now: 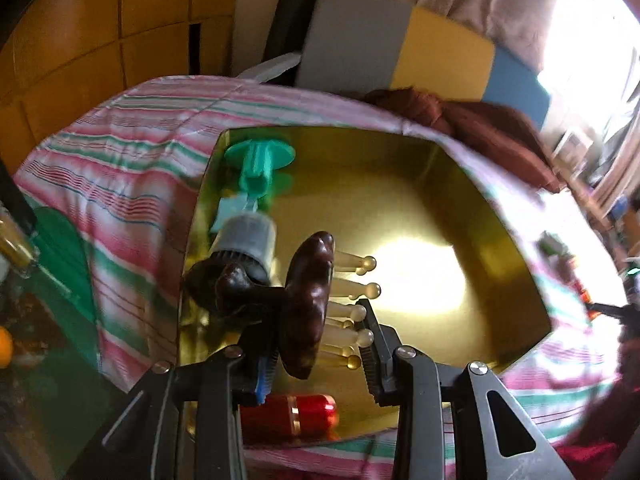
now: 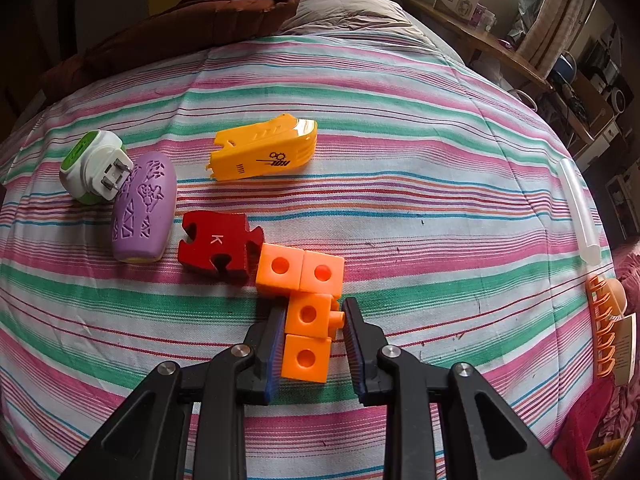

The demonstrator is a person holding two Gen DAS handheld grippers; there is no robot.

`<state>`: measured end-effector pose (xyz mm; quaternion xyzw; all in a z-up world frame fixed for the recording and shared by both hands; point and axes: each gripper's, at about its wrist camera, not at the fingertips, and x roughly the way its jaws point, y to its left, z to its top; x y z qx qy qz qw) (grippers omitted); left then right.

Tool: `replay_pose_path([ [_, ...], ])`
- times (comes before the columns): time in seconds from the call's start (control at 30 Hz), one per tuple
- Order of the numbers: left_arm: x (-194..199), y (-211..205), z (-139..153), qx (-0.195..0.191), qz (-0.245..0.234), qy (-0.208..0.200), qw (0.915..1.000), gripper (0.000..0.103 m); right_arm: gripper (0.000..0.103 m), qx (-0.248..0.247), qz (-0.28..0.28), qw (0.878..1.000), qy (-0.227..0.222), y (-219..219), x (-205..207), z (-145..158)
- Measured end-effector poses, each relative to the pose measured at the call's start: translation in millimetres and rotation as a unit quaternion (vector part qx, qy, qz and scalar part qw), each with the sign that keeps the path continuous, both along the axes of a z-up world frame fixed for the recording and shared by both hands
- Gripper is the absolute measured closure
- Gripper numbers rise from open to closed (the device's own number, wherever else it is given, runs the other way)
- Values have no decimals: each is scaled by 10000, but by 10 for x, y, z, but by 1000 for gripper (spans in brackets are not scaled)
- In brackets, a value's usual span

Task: Organize rigid objects
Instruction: 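Carry the brown massager into the gold tray and open the left tool, then carry the orange cube stack into the gold tray and open the right tool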

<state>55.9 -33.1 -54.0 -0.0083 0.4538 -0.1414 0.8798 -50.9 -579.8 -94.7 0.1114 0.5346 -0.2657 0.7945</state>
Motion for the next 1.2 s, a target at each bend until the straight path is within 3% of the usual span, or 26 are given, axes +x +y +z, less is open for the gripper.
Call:
replay_pose_path([
  [0.13,45,87,-189,-48,209,358,9991,63,76,-5,1,10000,4,-1,-3,1],
  [0.3,-24,229,-140,-202,390,212,9988,47,76,-7,-12,10000,8,5,-4,-2],
  [0.4,-39,288,-58,-324,460,132,9983,44,76,-11,-10,10000,10,6,0,-1],
  [0.83,-278,260,416,284,688,-860,9935,36,77,-131,21,9999,73,62,26,8],
  [0.97,-334,245,523,452,695,-1035,9912,33,77,-165,-1,9998,94,102,33,23],
  [1.2,-381,287,609,426,748,-1172,9894,29,77,111,-178,9997,94,27,18,47],
])
